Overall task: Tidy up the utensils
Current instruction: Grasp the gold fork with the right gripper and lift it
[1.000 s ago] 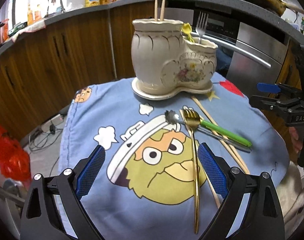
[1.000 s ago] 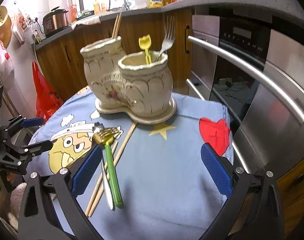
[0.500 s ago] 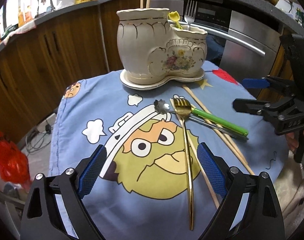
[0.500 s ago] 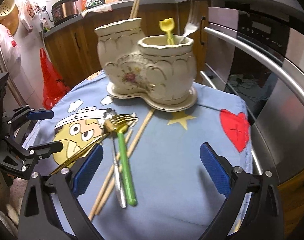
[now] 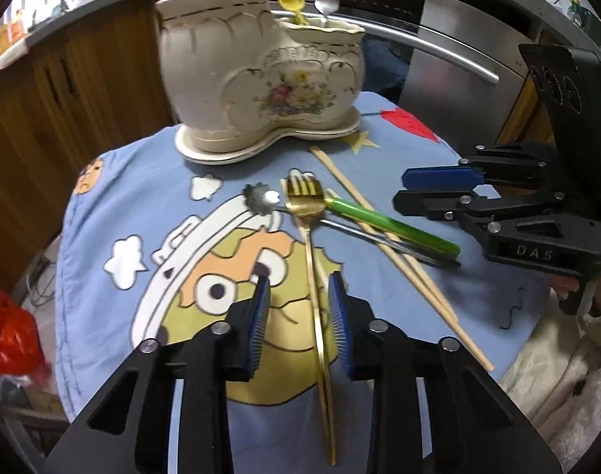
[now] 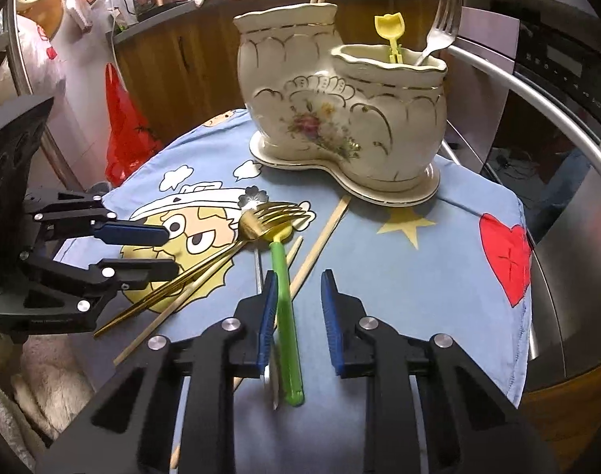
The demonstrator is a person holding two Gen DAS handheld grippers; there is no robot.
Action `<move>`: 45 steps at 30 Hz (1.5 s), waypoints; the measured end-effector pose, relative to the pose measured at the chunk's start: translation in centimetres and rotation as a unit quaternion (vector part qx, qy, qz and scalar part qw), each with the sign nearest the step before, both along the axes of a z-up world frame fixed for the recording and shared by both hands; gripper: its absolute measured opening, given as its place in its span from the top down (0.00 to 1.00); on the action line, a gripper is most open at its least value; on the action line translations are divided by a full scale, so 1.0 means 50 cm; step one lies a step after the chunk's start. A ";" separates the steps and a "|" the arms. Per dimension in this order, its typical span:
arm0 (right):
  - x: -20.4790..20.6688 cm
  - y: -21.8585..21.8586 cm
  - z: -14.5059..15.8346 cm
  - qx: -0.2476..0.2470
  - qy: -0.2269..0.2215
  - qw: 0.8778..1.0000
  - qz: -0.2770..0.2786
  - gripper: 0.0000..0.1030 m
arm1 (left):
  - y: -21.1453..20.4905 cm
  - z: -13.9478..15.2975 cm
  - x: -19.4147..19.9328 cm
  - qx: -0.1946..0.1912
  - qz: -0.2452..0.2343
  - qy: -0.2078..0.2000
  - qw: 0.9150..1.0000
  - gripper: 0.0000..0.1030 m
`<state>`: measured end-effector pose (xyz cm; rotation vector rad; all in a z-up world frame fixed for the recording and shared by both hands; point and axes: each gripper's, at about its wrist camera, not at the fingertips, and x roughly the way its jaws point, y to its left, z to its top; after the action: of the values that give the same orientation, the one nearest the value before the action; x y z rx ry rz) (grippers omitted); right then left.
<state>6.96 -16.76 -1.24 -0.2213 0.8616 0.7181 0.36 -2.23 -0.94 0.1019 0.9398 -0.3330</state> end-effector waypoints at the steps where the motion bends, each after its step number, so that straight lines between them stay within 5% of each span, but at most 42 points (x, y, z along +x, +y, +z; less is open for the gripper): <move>1: 0.000 0.000 0.000 0.000 0.000 1.000 0.000 0.78 | -0.004 -0.001 0.004 0.001 -0.003 0.004 1.000 0.74; 20: -0.011 0.051 0.007 0.013 0.022 0.999 0.044 0.78 | 0.032 0.006 -0.017 0.001 0.005 0.010 1.000 0.82; 34: 0.058 0.133 -0.013 -0.012 0.036 0.999 -0.031 0.77 | 0.089 0.027 -0.042 -0.022 0.032 -0.010 0.999 0.82; 40: 0.045 0.163 -0.024 -0.051 0.005 0.997 -0.055 0.51 | 0.104 0.028 -0.043 -0.032 0.035 -0.017 0.999 0.82; 45: 0.044 0.180 -0.043 -0.075 -0.001 0.995 -0.069 0.56 | 0.116 0.028 -0.047 -0.036 0.038 -0.018 0.998 0.82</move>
<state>9.15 -7.76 -3.40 -0.2939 0.9212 0.5244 -1.97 3.60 0.47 0.0054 0.8919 -0.2928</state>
